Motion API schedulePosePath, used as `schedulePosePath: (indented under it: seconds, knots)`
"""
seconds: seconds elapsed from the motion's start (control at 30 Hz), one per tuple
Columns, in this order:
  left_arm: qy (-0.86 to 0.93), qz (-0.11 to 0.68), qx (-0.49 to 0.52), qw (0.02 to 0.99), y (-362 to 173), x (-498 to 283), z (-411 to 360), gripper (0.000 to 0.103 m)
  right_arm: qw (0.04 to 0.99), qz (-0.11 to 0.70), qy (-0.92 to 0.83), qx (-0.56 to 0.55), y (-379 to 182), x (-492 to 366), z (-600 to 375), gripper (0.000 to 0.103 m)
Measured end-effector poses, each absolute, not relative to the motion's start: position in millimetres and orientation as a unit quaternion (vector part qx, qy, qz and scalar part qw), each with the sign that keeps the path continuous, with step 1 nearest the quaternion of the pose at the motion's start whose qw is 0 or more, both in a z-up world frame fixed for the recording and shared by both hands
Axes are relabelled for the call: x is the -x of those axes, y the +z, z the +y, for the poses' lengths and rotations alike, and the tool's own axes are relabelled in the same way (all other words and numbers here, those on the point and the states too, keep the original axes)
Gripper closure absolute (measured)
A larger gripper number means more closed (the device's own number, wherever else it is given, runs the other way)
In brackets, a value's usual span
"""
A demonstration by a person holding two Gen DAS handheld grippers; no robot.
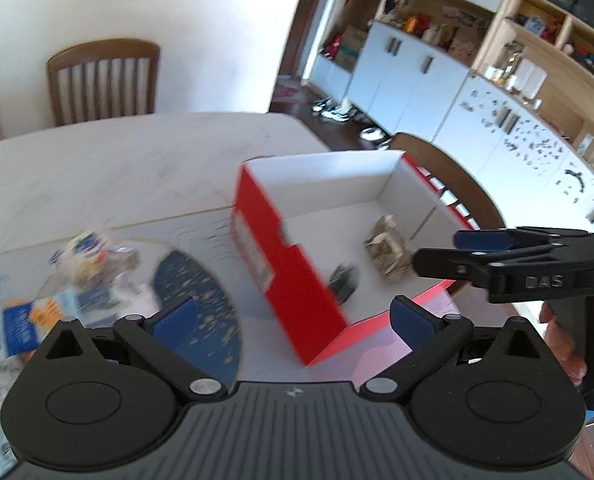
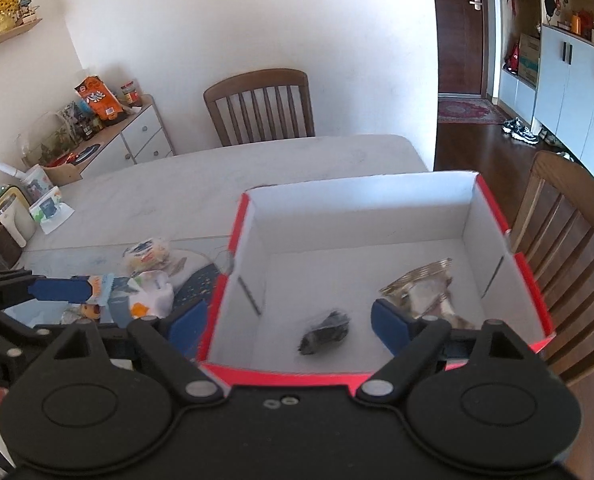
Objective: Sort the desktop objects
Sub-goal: 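Withdraw both grippers from the box back toward the table pile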
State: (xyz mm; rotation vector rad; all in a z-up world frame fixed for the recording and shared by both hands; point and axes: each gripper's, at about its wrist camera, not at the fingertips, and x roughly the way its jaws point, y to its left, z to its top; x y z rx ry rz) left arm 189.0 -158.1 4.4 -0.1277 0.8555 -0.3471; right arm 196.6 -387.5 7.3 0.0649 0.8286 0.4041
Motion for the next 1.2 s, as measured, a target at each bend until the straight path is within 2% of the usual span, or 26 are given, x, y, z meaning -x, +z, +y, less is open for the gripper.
schedulePosePath:
  seconds: [0.6,0.93,1.2]
  knots:
    - [-0.147,0.381,0.033,0.912,0.2,-140.1,-59.5,0.000,0.891,0.388,0.236,0.016,-1.1,-153.4,-273.9,0.015]
    - [-0.117,0.406,0.076,0.903,-41.3,-123.1,10.1,0.000,0.883,0.389,0.259,0.037,-32.7,-154.2,-215.1,0.016]
    - [-0.083,0.419,0.065,0.902,-78.1,-111.1,47.0,0.000,0.877,0.398,0.259,0.074,-67.9,-158.4,-180.3,0.019]
